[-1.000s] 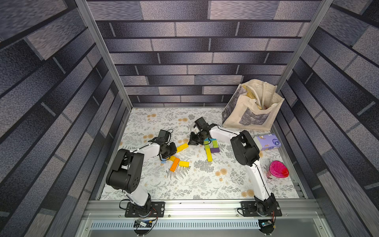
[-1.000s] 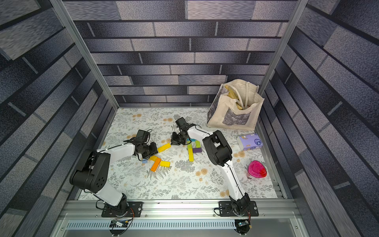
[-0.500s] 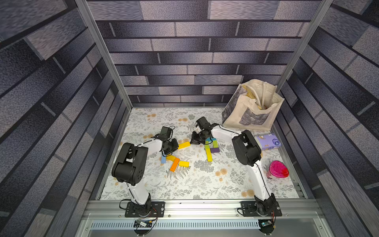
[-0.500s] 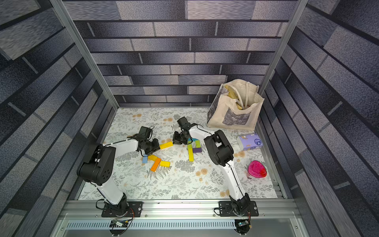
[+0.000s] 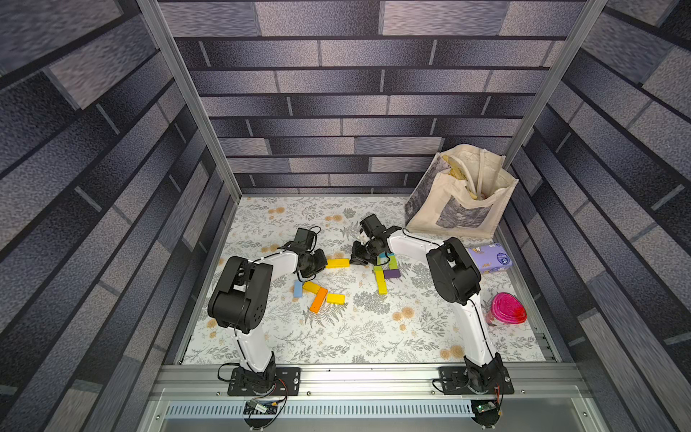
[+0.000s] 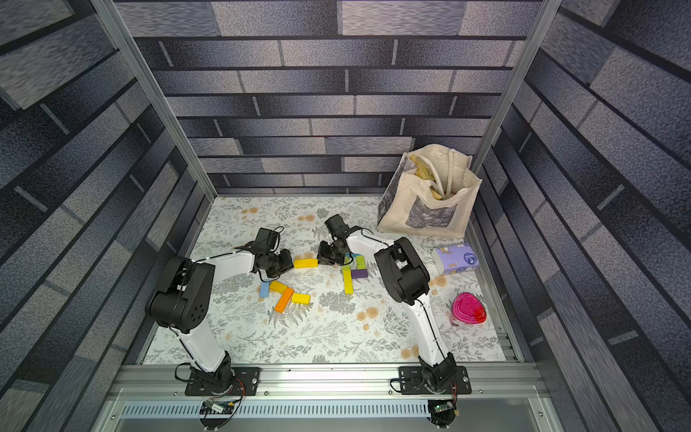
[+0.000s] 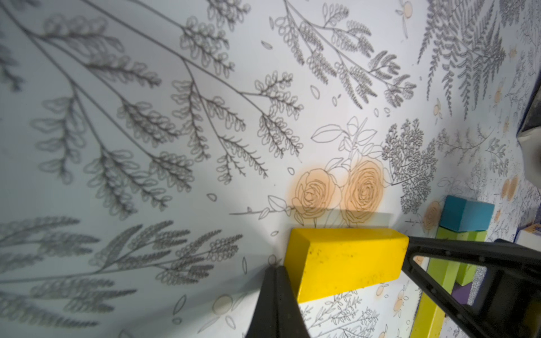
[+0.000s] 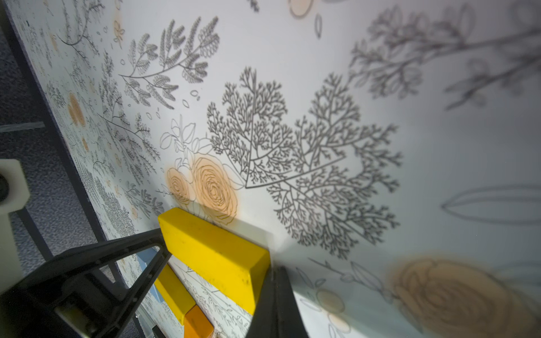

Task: Assemble the letter p with building blocks
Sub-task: Move the building block to the center of the board, then pick up the building block from the center of the board.

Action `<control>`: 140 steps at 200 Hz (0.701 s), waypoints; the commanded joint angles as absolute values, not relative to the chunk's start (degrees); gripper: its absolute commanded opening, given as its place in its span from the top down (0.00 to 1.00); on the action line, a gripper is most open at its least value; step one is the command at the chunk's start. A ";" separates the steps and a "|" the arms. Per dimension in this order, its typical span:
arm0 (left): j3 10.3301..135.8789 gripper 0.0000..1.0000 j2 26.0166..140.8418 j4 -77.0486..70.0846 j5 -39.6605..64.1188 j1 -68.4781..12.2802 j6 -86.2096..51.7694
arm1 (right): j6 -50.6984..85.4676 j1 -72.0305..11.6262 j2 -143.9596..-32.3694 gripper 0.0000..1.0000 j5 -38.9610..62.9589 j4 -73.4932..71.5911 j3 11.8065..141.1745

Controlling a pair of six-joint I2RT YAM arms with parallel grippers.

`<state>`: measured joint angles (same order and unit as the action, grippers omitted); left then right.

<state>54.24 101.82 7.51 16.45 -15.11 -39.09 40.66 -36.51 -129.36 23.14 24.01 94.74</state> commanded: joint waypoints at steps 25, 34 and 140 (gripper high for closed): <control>51.48 1.00 98.11 10.44 11.98 -14.76 -38.87 | 38.76 -37.09 -124.55 0.94 16.43 28.78 92.02; 50.97 1.00 96.67 10.55 10.83 -14.55 -38.80 | 38.02 -37.09 -122.68 0.92 15.49 28.29 91.15; 42.20 0.54 74.28 11.19 5.07 -10.55 -38.45 | 1.51 -51.38 -106.93 0.41 11.31 34.47 83.57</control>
